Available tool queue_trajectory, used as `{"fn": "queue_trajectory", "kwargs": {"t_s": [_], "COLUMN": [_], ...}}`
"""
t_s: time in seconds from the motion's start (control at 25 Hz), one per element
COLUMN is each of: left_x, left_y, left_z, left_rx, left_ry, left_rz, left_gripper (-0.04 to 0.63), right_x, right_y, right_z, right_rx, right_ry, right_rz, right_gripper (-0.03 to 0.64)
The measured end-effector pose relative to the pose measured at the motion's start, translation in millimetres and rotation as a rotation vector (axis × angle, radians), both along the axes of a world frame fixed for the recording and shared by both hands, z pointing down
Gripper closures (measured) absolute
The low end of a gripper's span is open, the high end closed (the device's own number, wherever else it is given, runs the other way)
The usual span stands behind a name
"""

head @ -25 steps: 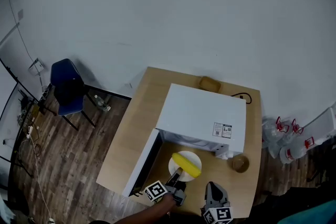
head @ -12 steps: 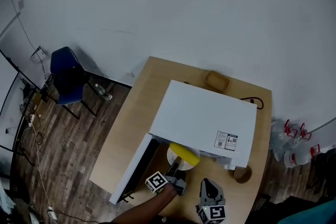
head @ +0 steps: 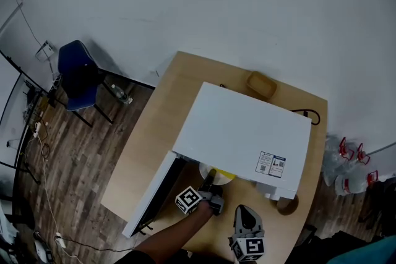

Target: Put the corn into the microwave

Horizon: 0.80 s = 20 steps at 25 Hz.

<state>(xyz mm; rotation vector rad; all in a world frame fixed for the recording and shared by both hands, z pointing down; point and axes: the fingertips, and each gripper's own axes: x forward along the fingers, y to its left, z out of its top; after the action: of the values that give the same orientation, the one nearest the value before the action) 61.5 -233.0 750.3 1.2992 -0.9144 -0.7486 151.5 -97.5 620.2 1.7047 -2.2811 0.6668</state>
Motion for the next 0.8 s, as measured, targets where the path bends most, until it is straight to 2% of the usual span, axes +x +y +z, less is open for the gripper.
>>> {"fn": "queue_trajectory", "kwargs": {"t_s": [0.12,0.32,0.64,0.8], "left_x": [-1,7,9,1], "left_y": [-9,-15,-12,-10], "left_z": [7,11,14,12], "left_rx": [-0.013,-0.010,-0.034,-0.032], "left_ry": [-0.017,-0.002,-0.043,-0.036], "left_rz": [-0.022,-0.016,-0.033,-0.064], "left_gripper": [0.577,0.577,0.575,0.516], "right_x": [6,10,17,19], "right_y": [0,8,11,19], "right_z": [1,10,8,12], "right_rx": [0.004,-0.032,-0.036,-0.018], "right_ry": [0.007,0.004,0.014,0.004], "right_rz": [0.021,0.015,0.027,0.024], "right_gripper": [0.558,0.558,0.558,0.558]}}
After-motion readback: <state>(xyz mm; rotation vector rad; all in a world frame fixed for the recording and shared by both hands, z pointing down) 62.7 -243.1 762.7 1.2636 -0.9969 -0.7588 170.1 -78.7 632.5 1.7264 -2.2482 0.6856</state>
